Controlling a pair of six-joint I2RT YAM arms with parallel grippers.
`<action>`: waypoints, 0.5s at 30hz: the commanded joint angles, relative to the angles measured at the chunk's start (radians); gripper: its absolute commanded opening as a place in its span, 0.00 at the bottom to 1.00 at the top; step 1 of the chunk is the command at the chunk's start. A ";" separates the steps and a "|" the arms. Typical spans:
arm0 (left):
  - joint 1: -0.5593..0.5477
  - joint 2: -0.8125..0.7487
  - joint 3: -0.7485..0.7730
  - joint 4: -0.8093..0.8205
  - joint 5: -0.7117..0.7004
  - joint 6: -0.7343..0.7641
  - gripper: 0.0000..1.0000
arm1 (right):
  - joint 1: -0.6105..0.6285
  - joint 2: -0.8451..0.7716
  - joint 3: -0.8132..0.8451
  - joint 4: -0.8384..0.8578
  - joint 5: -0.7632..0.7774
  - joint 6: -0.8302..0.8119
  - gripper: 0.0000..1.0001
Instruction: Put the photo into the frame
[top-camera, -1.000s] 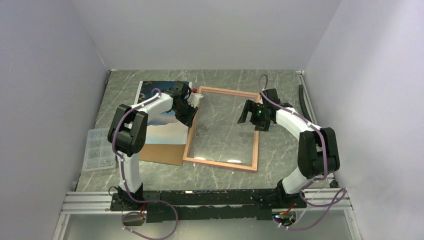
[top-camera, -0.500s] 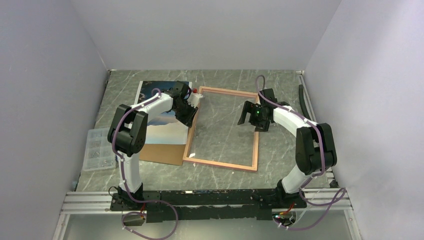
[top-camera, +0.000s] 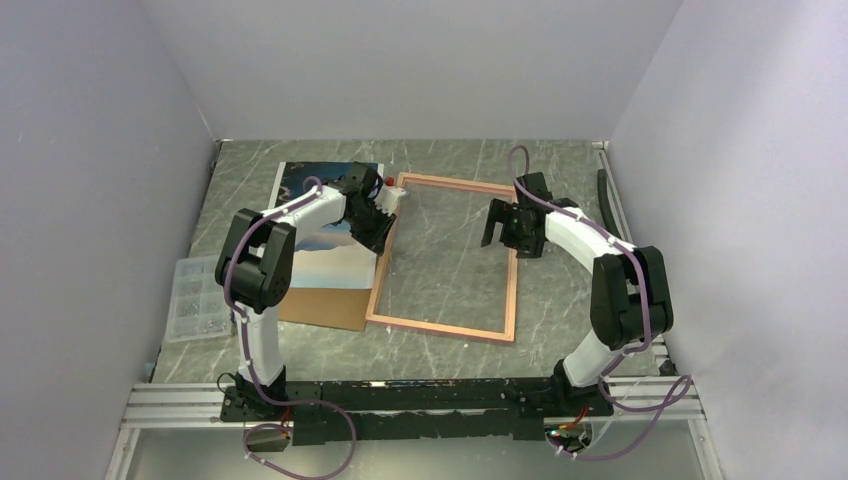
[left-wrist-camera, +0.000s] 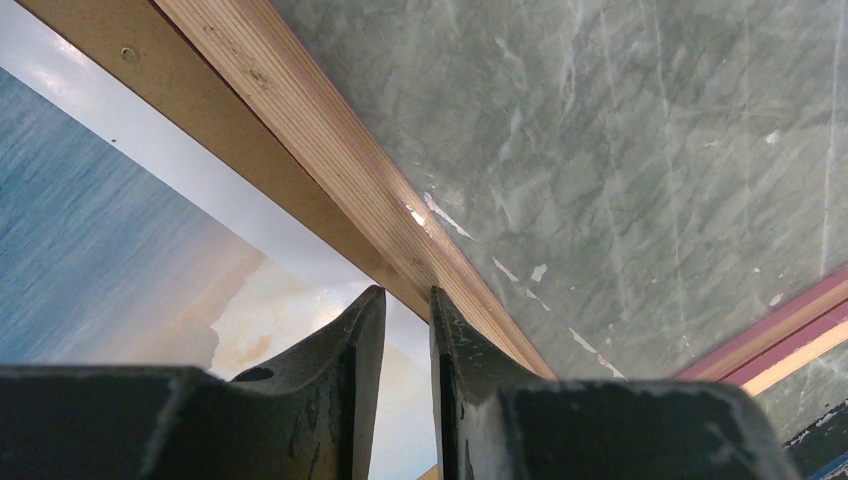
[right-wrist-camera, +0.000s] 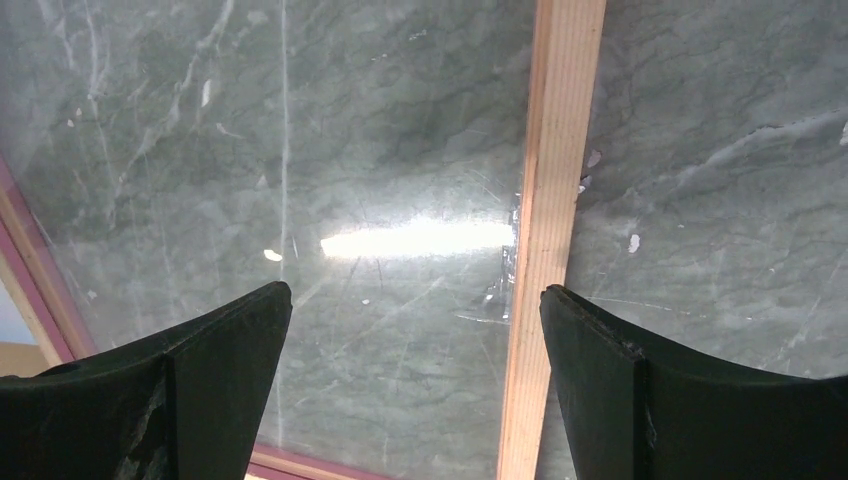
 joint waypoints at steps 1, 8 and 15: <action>0.001 0.004 -0.008 0.023 -0.017 -0.002 0.28 | -0.004 -0.035 0.043 -0.010 0.048 -0.005 1.00; 0.051 -0.015 0.057 -0.042 0.033 -0.009 0.29 | -0.048 -0.086 0.036 -0.002 0.037 0.019 1.00; 0.095 -0.038 0.048 -0.036 0.005 0.027 0.30 | -0.077 -0.102 0.013 0.015 0.031 0.043 1.00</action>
